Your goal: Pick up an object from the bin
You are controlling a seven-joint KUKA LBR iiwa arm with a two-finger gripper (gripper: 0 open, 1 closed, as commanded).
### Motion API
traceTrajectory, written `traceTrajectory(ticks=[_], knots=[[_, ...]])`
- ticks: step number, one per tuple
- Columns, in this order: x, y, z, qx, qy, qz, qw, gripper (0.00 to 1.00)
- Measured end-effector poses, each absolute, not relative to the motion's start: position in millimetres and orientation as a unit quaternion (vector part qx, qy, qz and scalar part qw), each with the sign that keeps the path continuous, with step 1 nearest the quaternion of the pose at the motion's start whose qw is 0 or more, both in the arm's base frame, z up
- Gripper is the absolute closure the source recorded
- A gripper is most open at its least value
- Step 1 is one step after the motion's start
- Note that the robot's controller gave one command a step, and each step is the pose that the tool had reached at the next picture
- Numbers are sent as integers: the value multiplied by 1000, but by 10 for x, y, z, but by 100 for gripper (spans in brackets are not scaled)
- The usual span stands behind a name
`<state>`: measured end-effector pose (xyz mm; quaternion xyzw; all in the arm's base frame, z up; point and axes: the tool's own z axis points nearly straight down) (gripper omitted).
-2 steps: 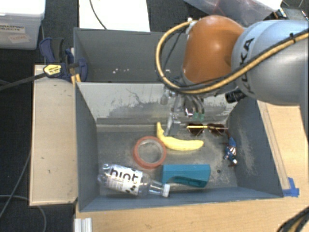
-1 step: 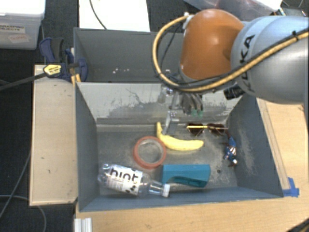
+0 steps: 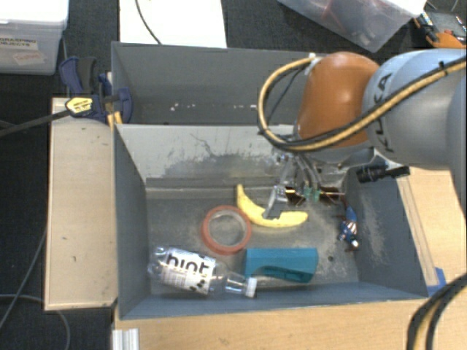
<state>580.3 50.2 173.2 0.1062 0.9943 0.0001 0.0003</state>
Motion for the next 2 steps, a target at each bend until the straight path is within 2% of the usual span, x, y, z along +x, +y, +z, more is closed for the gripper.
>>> traceTrajectory(ticks=[1,2], knots=[[5235,1013,2017,-46,999,2,2,0],[5723,674,1252,114,994,-1,1,0]])
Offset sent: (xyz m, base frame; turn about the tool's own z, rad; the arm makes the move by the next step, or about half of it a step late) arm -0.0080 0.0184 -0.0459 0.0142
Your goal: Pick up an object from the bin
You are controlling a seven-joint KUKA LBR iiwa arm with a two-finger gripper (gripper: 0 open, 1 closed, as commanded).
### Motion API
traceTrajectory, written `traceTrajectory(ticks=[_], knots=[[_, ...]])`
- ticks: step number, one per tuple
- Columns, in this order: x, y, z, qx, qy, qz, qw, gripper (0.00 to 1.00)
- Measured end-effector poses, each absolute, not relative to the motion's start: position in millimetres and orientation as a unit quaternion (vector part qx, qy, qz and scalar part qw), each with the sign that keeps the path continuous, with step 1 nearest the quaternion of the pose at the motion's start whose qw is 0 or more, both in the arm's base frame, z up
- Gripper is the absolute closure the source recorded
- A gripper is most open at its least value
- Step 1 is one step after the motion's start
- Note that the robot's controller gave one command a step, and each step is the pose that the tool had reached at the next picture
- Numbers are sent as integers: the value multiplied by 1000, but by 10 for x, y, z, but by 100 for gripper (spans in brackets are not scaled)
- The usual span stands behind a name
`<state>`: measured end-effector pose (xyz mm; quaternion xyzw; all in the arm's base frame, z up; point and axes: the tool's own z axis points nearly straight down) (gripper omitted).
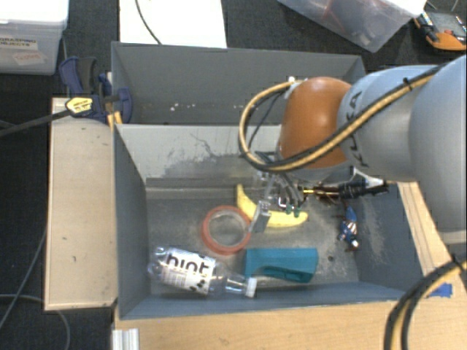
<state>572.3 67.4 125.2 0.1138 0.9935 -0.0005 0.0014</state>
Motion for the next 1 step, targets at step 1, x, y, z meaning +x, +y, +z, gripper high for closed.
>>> traceTrajectory(ticks=[1], knots=[[5418,686,2288,-45,999,2,7,0]])
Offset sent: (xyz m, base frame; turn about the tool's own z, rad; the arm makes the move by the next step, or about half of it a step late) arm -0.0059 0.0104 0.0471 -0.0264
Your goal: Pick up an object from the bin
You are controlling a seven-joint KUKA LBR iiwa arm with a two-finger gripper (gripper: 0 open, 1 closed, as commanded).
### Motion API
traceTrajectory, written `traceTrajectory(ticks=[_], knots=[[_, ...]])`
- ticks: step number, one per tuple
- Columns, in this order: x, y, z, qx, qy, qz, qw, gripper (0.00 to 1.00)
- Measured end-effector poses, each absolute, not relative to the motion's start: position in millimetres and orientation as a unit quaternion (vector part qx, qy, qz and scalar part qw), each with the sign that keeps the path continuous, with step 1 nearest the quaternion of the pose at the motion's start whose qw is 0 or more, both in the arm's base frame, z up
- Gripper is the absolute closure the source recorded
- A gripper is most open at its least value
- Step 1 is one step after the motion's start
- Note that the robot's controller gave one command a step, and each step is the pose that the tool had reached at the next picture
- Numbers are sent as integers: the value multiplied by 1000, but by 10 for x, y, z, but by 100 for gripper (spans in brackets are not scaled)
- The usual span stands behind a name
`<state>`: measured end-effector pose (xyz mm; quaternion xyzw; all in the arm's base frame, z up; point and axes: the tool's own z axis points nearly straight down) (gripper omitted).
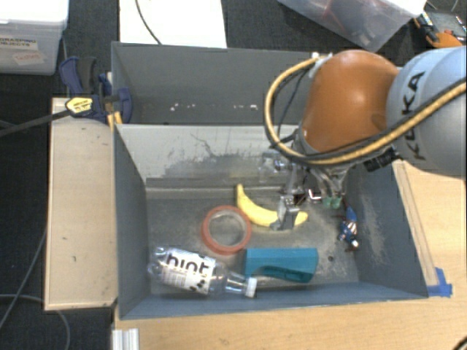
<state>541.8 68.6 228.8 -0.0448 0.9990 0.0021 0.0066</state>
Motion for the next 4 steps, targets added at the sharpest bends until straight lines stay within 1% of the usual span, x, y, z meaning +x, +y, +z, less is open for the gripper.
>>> traceTrajectory(ticks=[1,2,3,4], knots=[[5431,691,2224,-34,999,2,4,0],[5587,890,2562,-181,984,2,7,0],[5437,278,1260,-35,999,2,5,0],[5607,637,2208,-1,1000,6,19,0]])
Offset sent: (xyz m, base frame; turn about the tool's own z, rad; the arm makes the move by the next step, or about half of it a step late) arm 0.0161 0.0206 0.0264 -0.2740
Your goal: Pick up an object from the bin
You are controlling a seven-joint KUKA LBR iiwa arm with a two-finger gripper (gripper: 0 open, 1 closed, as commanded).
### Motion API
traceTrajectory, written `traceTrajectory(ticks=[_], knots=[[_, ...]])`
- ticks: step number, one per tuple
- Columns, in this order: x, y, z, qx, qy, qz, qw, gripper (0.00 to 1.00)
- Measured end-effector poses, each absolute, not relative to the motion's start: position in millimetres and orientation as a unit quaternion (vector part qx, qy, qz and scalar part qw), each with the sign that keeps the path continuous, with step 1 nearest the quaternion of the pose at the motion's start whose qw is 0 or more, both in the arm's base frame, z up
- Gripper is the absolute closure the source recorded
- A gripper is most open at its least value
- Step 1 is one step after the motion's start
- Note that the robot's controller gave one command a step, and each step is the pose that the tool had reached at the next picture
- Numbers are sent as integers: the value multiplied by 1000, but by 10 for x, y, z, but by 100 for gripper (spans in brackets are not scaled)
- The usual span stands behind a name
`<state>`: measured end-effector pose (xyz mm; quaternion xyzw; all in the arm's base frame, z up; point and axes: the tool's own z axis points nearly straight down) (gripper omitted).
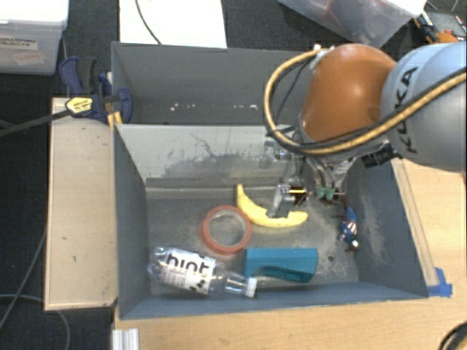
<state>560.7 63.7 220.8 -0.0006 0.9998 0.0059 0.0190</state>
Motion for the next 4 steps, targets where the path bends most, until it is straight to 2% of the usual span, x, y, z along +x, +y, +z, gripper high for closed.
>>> traceTrajectory(ticks=[1,2,3,4], knots=[[5525,375,1358,-109,994,3,8,0],[5682,652,1649,101,995,8,16,0],[5588,144,986,-88,996,3,9,0],[5703,56,798,167,986,10,14,0]])
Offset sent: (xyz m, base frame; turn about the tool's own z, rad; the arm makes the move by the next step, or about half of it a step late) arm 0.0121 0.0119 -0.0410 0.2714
